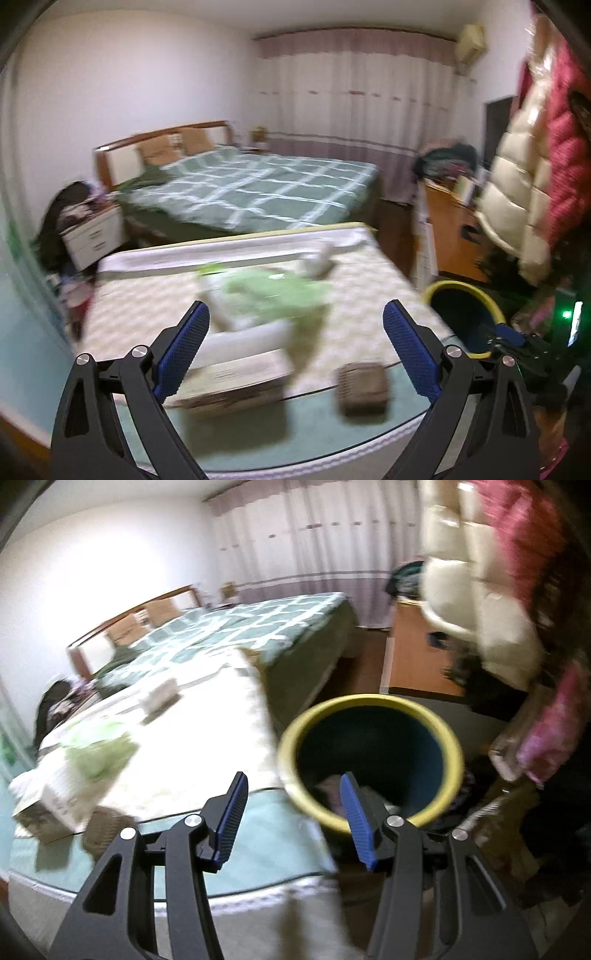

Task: Collect trash
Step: 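Grasp the green plastic bag with the right gripper and lift it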

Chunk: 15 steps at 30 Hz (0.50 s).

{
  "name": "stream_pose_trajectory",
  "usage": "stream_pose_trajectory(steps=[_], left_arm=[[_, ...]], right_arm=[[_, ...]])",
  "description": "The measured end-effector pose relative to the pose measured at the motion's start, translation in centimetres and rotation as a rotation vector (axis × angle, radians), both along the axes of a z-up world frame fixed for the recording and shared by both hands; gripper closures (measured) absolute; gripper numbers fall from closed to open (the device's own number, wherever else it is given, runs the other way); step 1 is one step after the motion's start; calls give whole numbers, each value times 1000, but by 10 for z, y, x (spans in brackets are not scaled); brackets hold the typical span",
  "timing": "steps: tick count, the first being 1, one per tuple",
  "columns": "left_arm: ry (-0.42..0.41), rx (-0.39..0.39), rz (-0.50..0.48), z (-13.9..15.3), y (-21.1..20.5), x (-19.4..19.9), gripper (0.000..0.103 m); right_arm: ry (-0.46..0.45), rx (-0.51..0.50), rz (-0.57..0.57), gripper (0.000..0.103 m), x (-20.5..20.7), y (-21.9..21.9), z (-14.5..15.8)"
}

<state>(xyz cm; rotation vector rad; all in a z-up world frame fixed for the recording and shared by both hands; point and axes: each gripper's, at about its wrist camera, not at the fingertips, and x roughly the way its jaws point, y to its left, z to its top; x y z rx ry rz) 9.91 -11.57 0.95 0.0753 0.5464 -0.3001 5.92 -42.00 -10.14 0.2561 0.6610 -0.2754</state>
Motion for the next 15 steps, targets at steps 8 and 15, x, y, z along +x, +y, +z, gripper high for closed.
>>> stream_pose_trajectory(steps=[8, 15], left_arm=[[-37, 18, 233, -3, 110, -15, 9], [-59, 11, 311, -3, 152, -18, 9]], right_arm=[[-30, -10, 252, 53, 39, 109, 21], [-53, 28, 456, 53, 61, 191, 36]])
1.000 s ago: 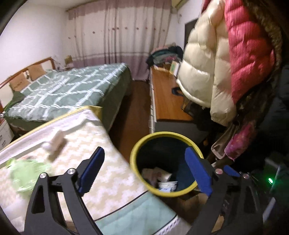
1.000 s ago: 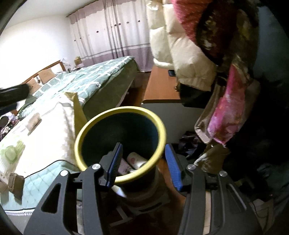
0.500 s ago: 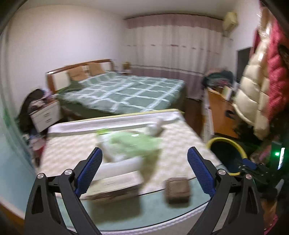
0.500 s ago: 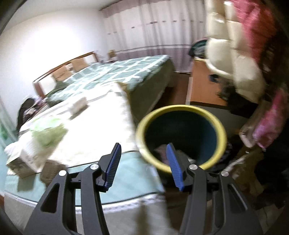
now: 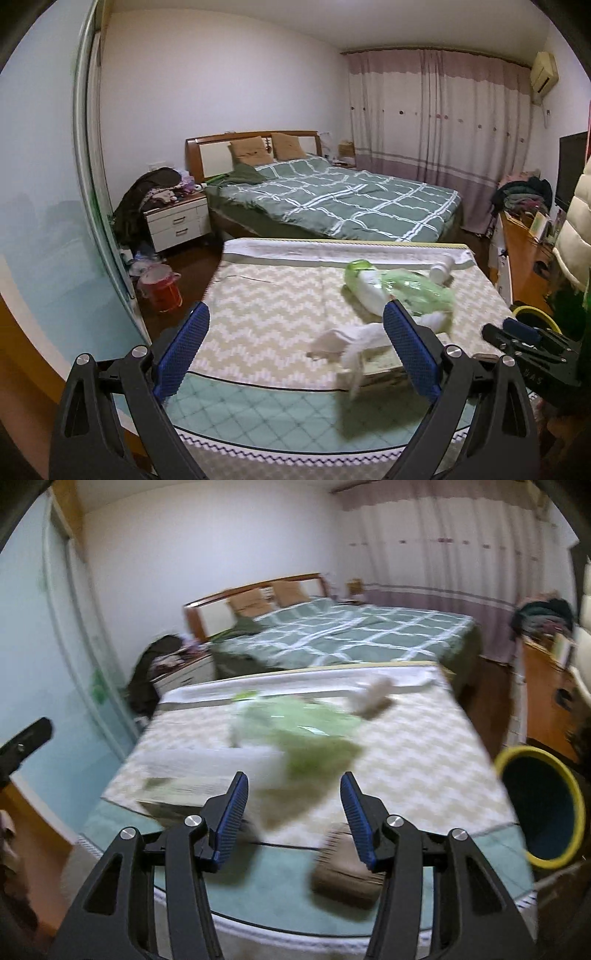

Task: Collect trash
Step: 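Grasp the green plastic bag with the right gripper and lift it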

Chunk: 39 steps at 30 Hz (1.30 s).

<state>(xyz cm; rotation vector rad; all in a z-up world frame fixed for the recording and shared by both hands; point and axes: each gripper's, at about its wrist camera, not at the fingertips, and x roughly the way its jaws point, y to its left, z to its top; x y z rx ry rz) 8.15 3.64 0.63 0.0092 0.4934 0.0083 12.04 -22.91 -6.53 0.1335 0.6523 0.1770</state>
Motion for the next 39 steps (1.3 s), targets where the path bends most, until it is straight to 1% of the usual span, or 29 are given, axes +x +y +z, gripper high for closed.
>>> stream_pose_trajectory(steps=[6, 8, 10, 12, 14, 15, 16, 19, 21, 23, 26, 28, 30, 31, 33, 39], left_arm=[[13, -14, 18, -8, 10, 7, 9], [13, -17, 24, -8, 14, 7, 9], [11, -17, 30, -8, 15, 7, 9], [7, -13, 30, -9, 15, 7, 9], [10, -13, 27, -10, 13, 10, 9], [15, -20, 23, -13, 12, 12, 9], [20, -25, 21, -14, 11, 13, 9], [33, -33, 5, -19, 6, 19, 9], [39, -33, -7, -21, 2, 21, 9], [41, -31, -19, -22, -2, 22, 9], [44, -35, -24, -24, -3, 23, 9], [50, -40, -25, -26, -4, 25, 9], [54, -42, -27, -27, -3, 26, 9], [57, -43, -27, -28, -4, 27, 9], [62, -45, -30, -30, -6, 29, 9], [66, -45, -41, -31, -10, 29, 9]], right_arm=[[18, -2, 134, 53, 17, 49, 1], [25, -6, 165, 53, 21, 57, -1], [25, -1, 121, 53, 29, 45, -2], [31, 9, 36, 53, 43, 21, 0], [41, -18, -37, 53, 59, 1, 0], [48, -24, -53, 53, 65, -5, -1], [65, -28, -55, 53, 72, -9, -3], [115, -4, -11, 53, 89, -10, -11], [126, -43, -5, 53, 99, -3, -14], [147, -47, 9, 53, 108, 2, -18], [167, -77, 1, 54, 119, 6, -24], [186, -71, 10, 64, 124, 6, -28], [202, -63, 19, 76, 126, 5, -32], [207, -55, 25, 78, 127, 4, -32], [212, -31, 38, 92, 128, 2, -31], [170, 9, 25, 97, 120, -11, -18]])
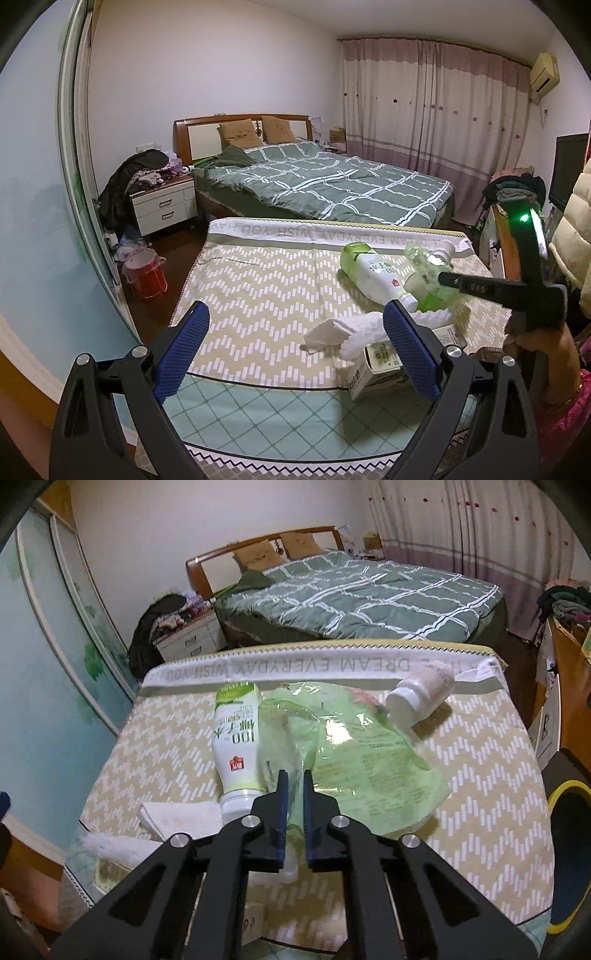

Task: Collect trash
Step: 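Grasp the green plastic bag with the right gripper and lift it, then carry the plastic bag over the yellow bin and open the right gripper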

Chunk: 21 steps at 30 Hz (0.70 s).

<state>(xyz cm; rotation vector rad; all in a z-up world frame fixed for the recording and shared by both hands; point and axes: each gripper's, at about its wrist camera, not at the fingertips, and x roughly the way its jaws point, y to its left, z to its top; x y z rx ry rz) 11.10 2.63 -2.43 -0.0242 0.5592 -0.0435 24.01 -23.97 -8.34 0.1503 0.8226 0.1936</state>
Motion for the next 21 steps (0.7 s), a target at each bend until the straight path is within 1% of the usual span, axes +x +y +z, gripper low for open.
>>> stream_pose_trajectory(steps=[7, 12, 15, 21], left_arm=[[0, 0, -26, 0, -8, 0, 9], [-3, 4, -66, 1, -21, -3, 9], [-2, 1, -101, 1, -35, -4, 9], [5, 2, -176, 0, -63, -7, 9]], right_arm=[[-69, 35, -46, 97, -21, -26, 21], [-100, 43, -88, 97, -45, -49, 25], [-117, 35, -158, 97, -64, -74, 22], [-135, -7, -357, 97, -97, -139, 14]])
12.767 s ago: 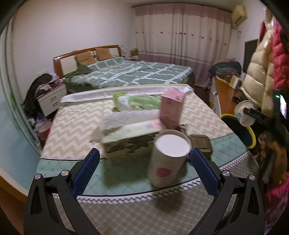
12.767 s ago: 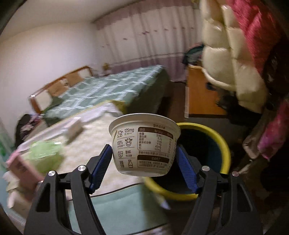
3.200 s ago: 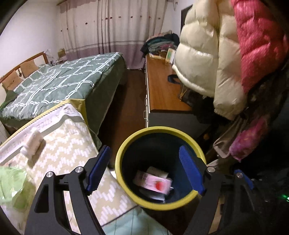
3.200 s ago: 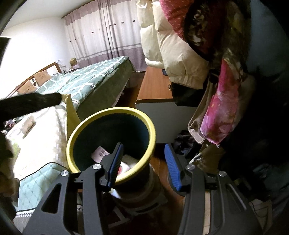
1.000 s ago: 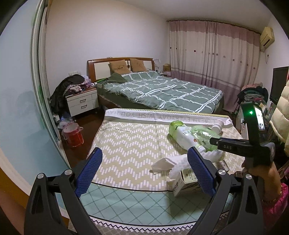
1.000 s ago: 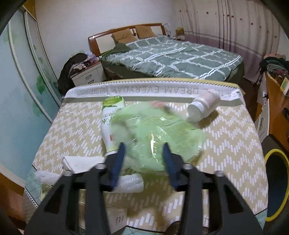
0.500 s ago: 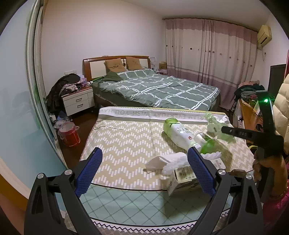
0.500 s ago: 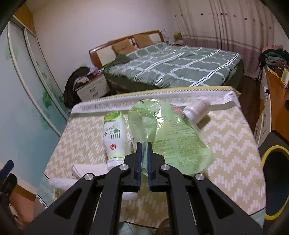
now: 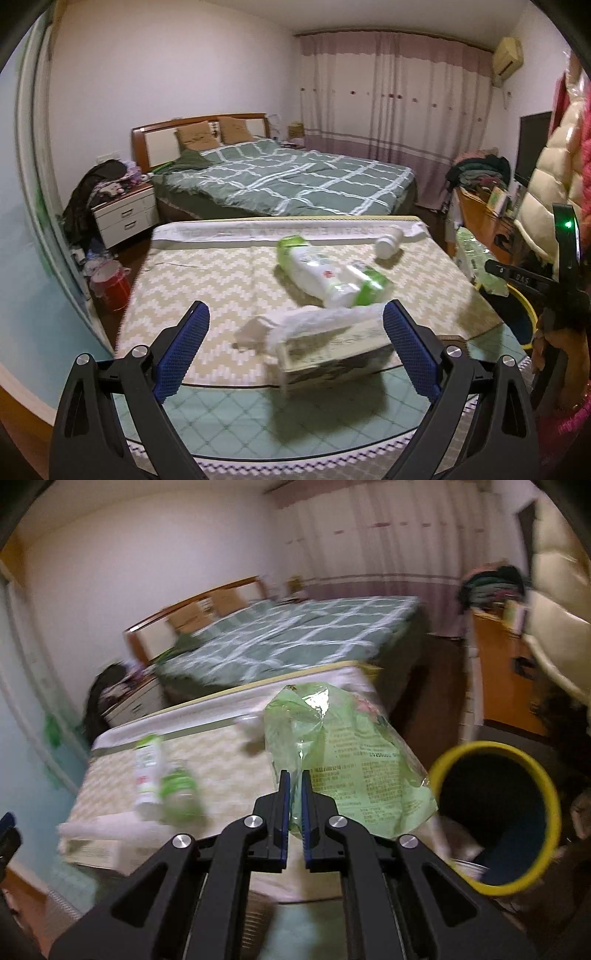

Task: Collect trash
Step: 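Carry the plastic bag over the yellow bin and open the right gripper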

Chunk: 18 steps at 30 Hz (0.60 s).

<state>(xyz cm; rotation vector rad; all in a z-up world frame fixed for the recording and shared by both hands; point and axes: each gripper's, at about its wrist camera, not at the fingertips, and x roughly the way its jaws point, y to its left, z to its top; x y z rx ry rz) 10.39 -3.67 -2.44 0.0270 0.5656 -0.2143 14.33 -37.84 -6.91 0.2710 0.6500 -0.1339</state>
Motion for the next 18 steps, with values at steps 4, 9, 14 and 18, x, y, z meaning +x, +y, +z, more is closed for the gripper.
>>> stream_pose_trajectory(steps=[4, 9, 14, 18], left_arm=[[4, 3, -64, -1, -26, -2, 9], [30, 17, -167, -7, -66, -4, 9], [62, 44, -276, -17, -111, -7, 9], [104, 55, -347, -29, -143, -3, 9]], right_arm=[[7, -23, -111, 97, -16, -35, -8], [25, -48, -217, 97, -27, -68, -21], [50, -55, -298, 97, -32, -96, -34], [61, -55, -333, 96, -34, -107, -42]])
